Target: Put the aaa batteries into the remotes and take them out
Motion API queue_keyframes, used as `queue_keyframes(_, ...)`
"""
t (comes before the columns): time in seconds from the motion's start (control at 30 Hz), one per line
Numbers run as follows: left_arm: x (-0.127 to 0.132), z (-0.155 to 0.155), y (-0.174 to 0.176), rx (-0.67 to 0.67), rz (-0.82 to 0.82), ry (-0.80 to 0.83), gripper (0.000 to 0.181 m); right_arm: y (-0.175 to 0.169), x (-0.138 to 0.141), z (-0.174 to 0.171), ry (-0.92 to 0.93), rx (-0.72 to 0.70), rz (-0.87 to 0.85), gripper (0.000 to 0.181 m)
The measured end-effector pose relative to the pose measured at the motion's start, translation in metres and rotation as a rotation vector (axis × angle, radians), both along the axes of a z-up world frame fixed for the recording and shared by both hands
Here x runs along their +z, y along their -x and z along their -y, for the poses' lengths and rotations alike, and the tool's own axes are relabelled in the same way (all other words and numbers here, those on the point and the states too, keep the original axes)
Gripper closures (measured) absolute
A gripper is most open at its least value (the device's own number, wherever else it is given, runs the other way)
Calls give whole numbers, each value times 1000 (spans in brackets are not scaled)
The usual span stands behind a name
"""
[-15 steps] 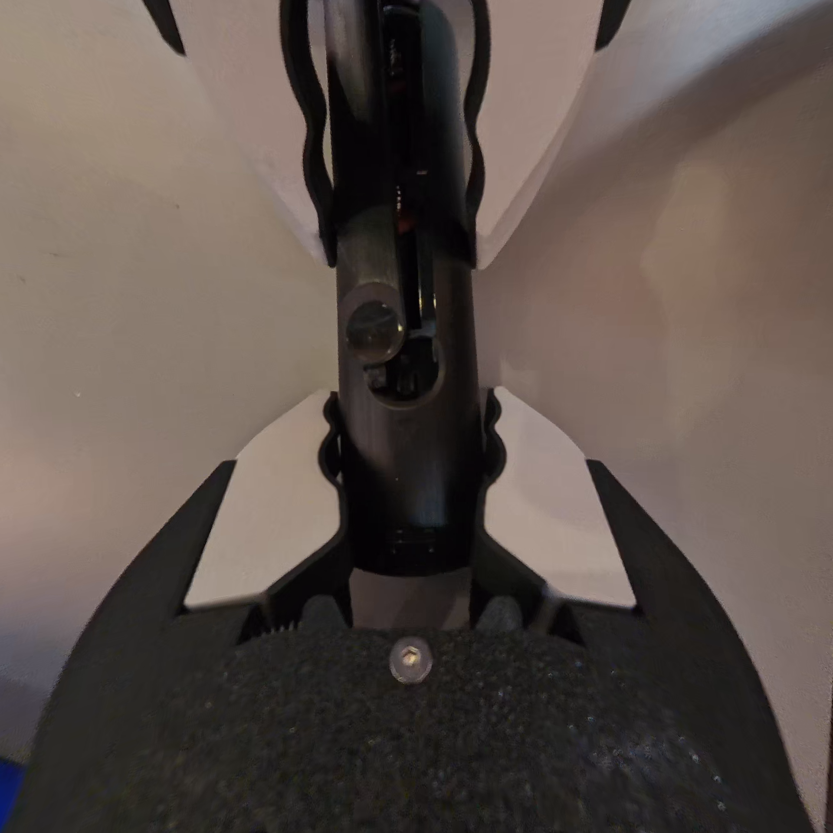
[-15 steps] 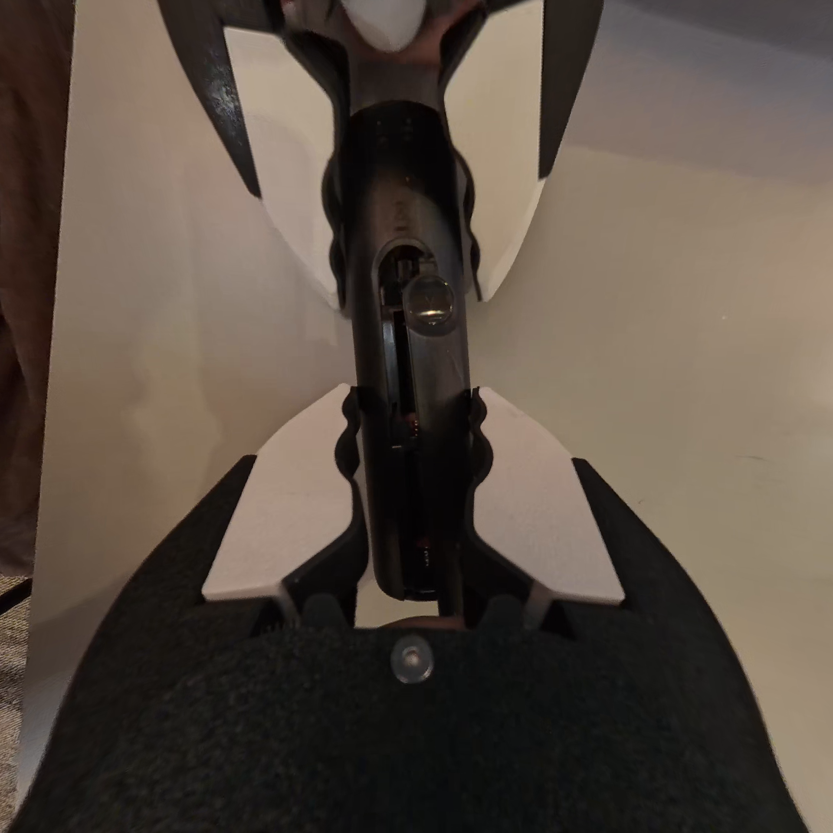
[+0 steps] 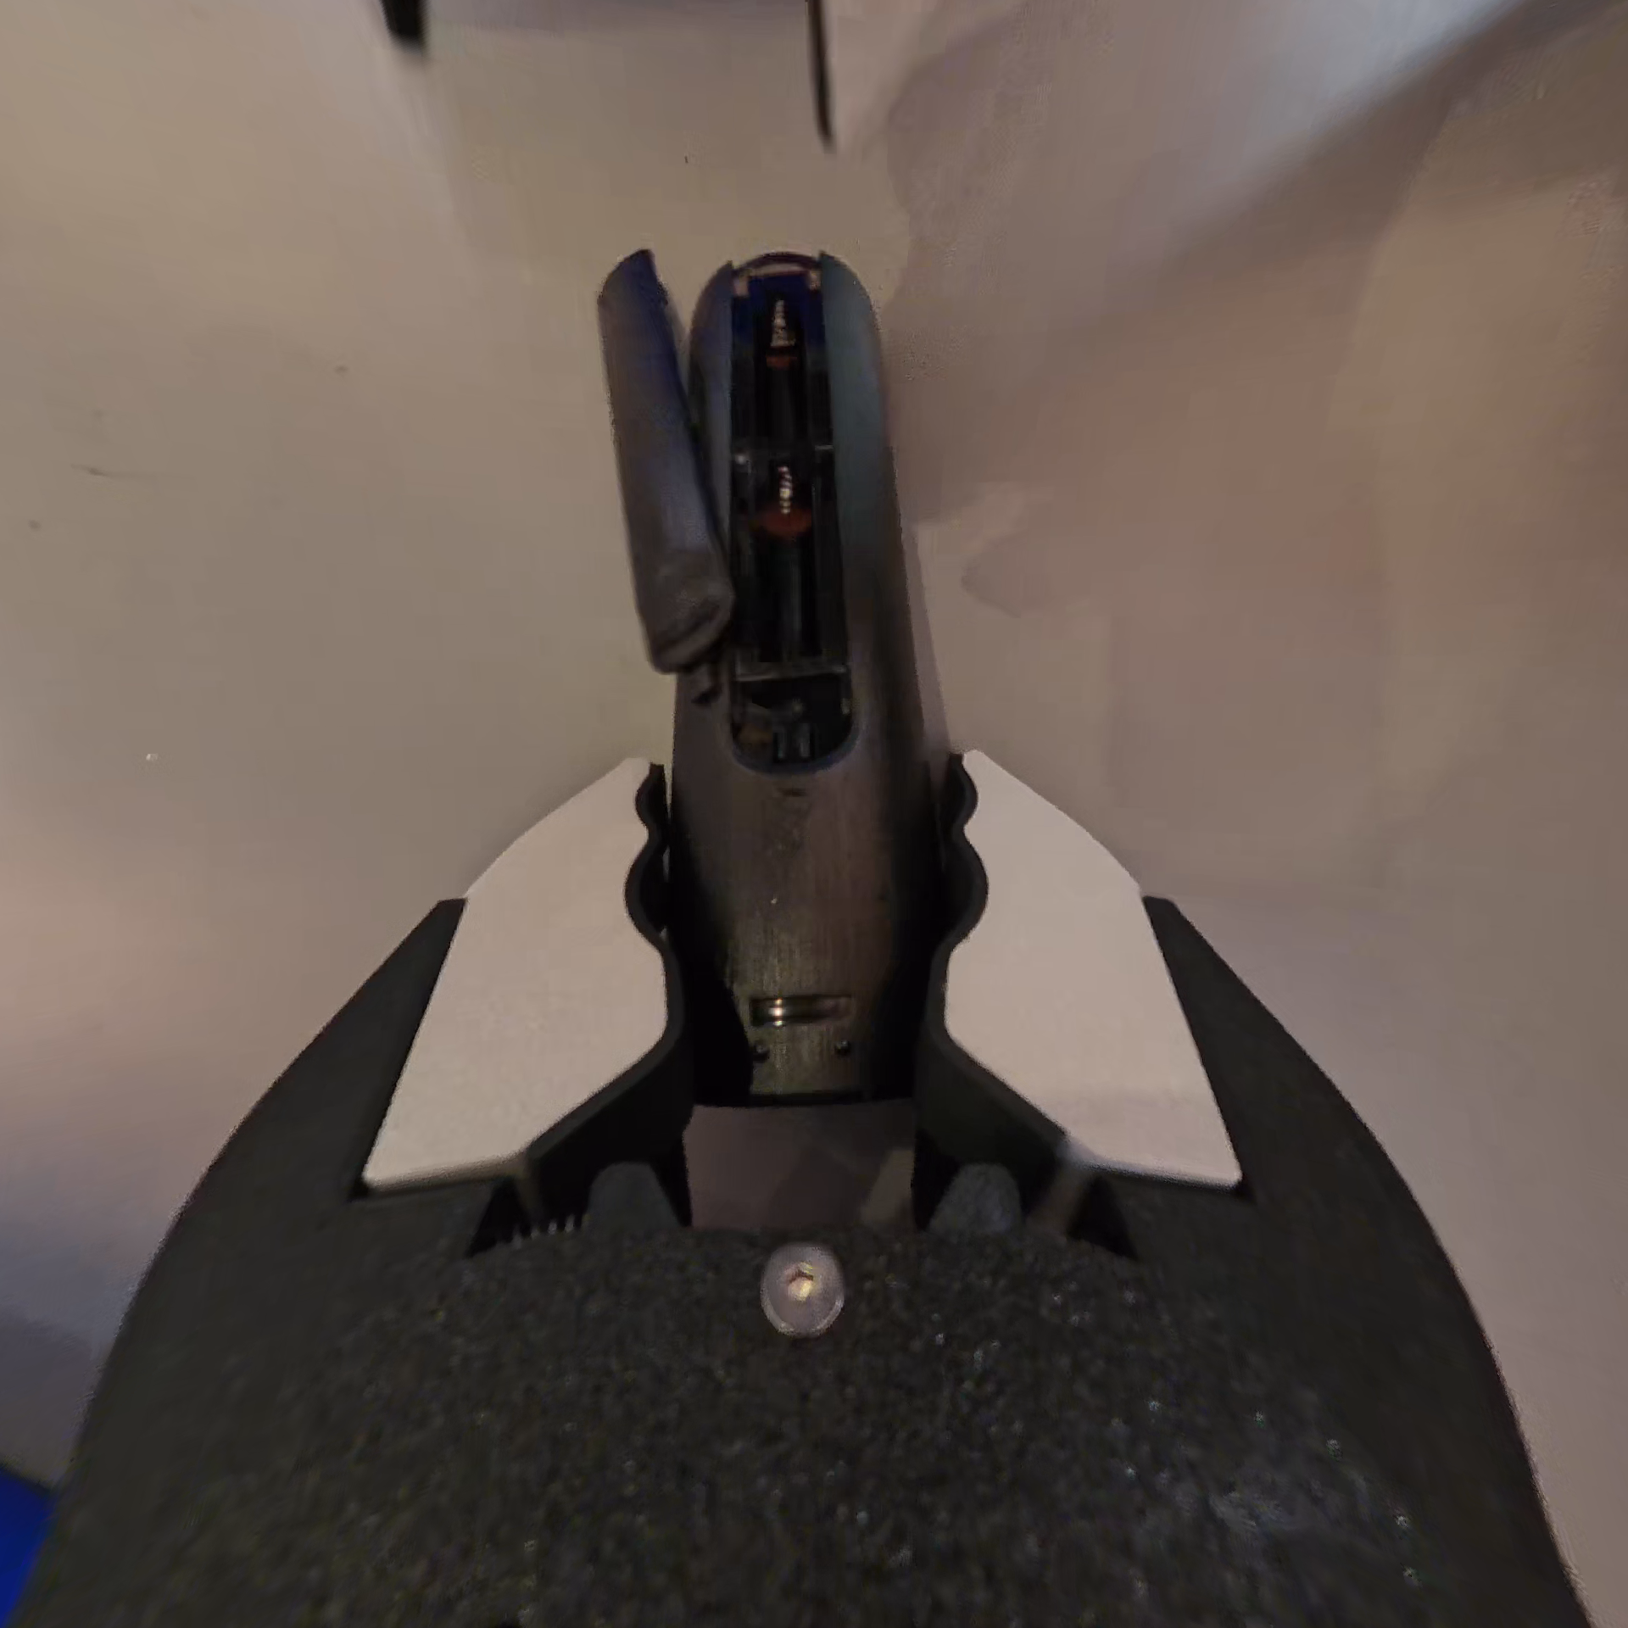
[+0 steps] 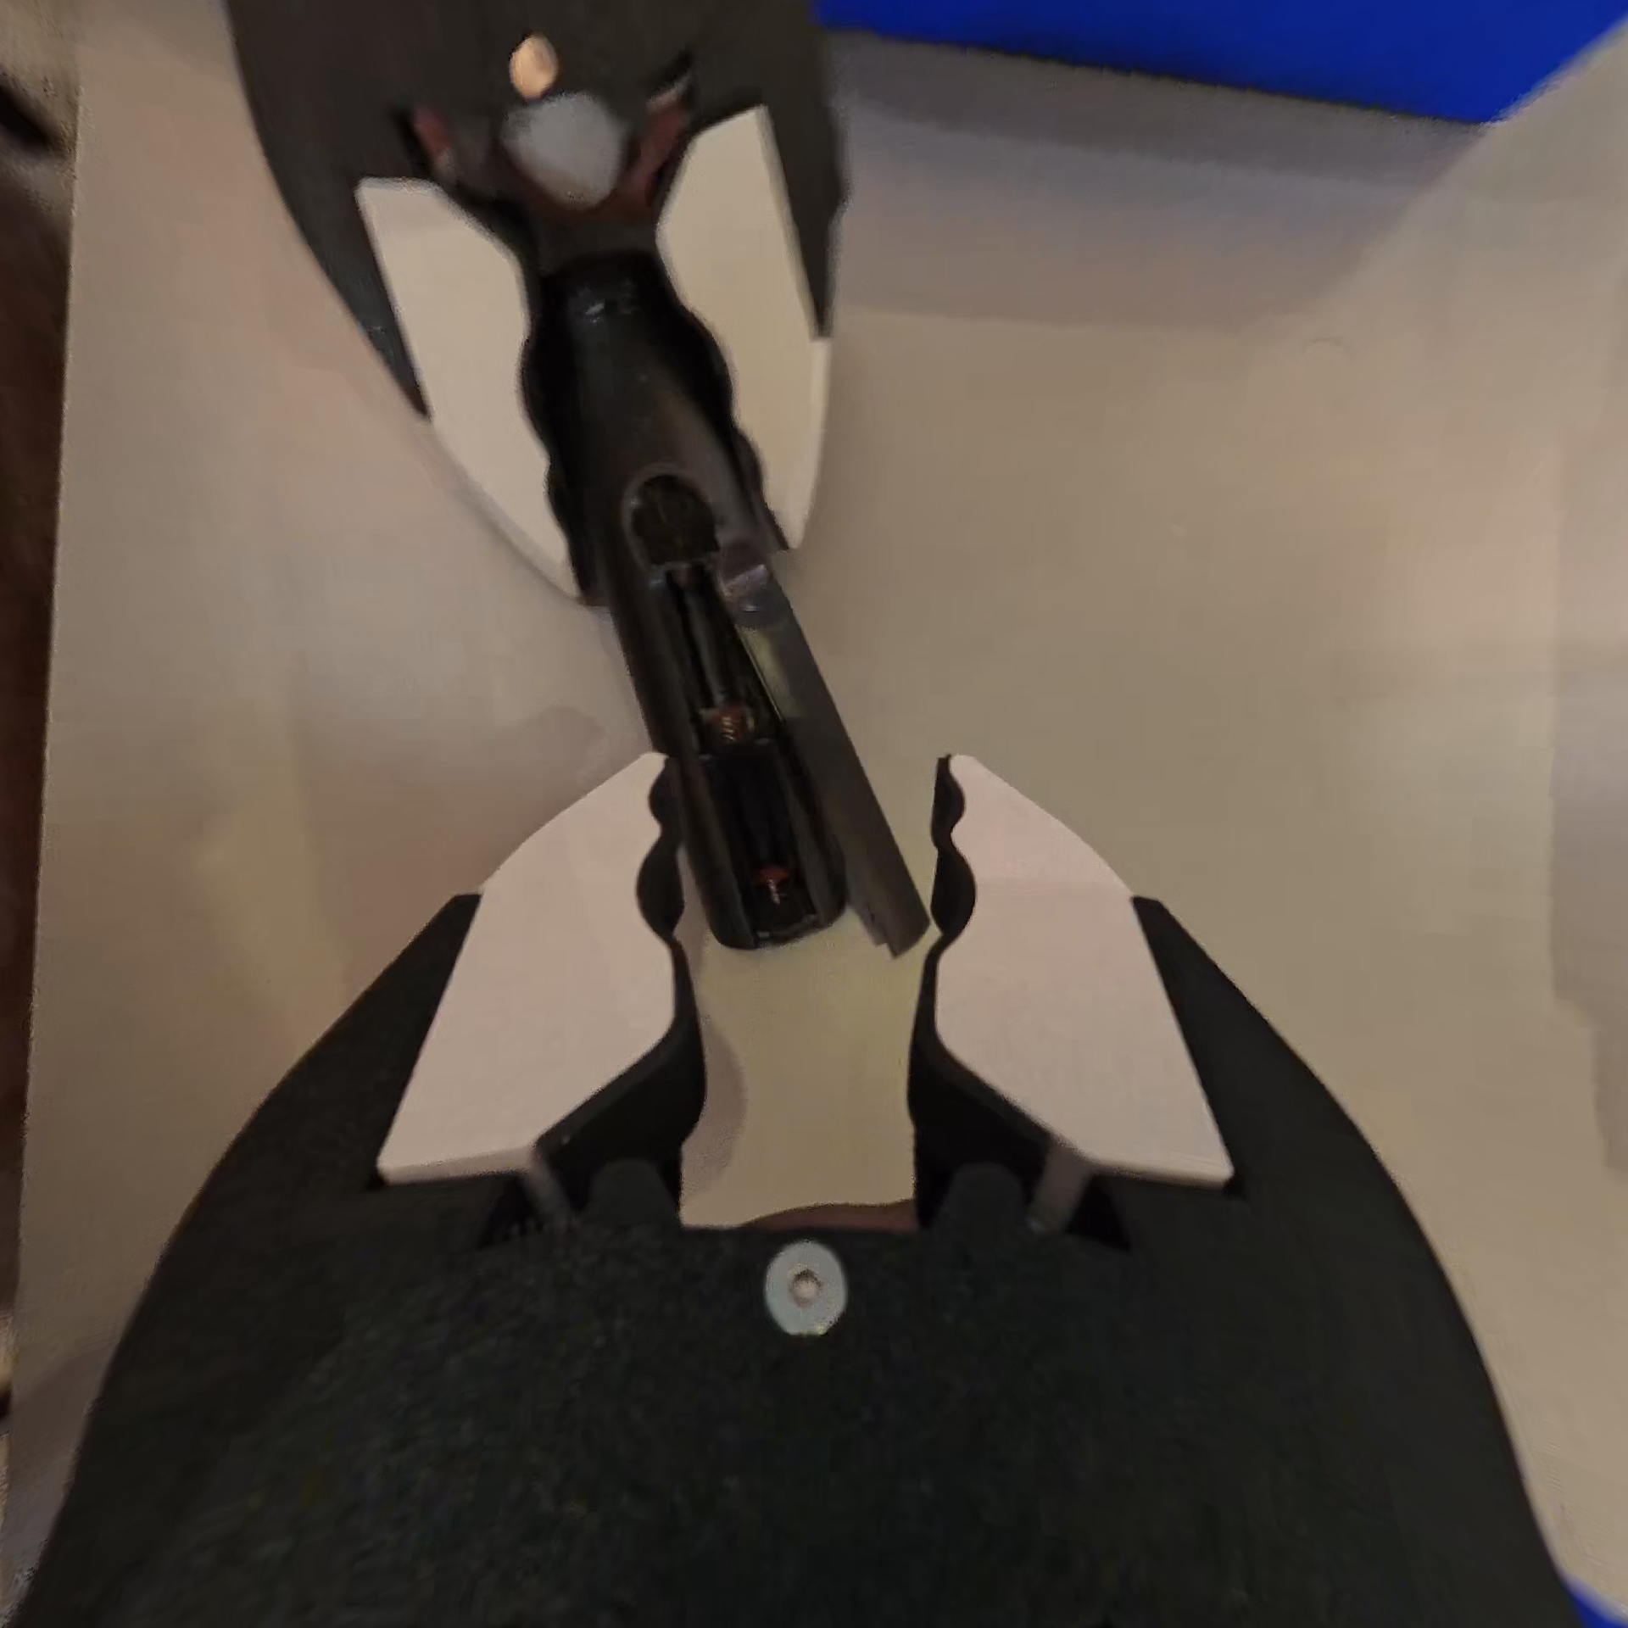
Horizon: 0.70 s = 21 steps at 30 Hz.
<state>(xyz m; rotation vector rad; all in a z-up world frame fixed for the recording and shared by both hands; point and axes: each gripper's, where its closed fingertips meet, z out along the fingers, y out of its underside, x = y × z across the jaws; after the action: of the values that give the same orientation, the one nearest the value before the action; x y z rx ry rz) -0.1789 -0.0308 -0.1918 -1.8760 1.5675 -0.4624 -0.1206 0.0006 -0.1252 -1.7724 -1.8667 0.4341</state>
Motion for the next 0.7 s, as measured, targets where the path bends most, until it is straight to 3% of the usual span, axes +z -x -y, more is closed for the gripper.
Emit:
queue_keyframes(0.13,-1,3,3,-1,-1,22,121,-34,8,-20,89,-288,-207,131)
queue_keyframes(0.27,-1,4,8,-12,-26,27,121,-60,-18,-26,-5,-403,-212,130)
queue_keyframes(0.37,-1,7,12,-22,-45,31,121,-58,-24,-39,-38,-461,-199,134)
queue_keyframes(0.57,-2,17,28,-20,-43,79,121,-43,-61,-55,41,-331,-18,136)
queue_keyframes(0.7,-2,18,34,-29,-42,80,121,-26,-68,-60,53,-235,-35,139)
